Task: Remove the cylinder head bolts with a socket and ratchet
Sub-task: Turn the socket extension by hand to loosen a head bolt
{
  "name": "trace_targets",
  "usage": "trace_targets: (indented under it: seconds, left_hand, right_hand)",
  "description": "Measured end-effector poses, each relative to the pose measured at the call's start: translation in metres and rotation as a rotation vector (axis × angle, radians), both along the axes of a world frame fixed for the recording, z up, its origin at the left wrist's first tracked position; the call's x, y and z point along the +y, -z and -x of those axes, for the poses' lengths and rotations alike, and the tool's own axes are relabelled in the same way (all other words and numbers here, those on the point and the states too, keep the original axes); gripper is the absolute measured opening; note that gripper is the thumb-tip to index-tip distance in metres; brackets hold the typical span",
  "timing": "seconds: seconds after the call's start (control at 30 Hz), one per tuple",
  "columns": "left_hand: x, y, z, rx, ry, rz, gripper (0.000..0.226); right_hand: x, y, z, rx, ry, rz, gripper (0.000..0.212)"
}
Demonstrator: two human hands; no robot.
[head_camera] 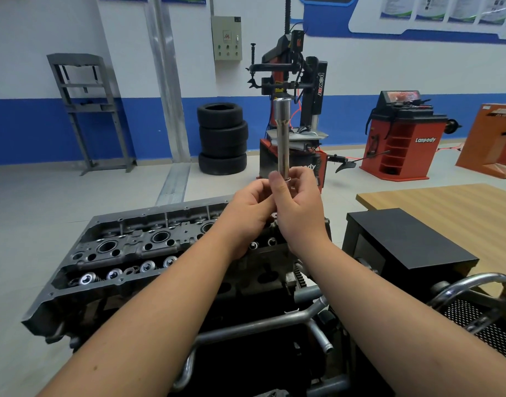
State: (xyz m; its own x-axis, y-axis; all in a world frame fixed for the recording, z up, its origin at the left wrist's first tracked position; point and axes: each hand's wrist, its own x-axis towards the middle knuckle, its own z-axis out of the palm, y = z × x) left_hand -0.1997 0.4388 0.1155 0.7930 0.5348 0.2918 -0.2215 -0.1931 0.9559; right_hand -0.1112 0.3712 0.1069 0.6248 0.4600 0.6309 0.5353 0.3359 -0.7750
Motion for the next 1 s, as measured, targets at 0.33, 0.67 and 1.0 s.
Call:
trace_targets:
  seconds: [0.33,0.67,1.0]
  left_hand:
    - [-0.001,-0.002,0.0001,0.033,0.011,0.038,0.032]
    - [-0.0023,-0.0039,0.0024,0.03,0.01,0.048,0.027]
    - [-0.0025,-0.0027,0.0021,0.032,0.002,0.017,0.028]
  right_hand:
    - [0.0004,0.0004,-0.0002,0.018,0.006,0.001,0.033]
    - [0.0007,0.0007,-0.0013,-0.018,0.037,-0.011,0.014]
    - [0.0014,0.0007,-0.002,0.042,0.0,0.003,0.035]
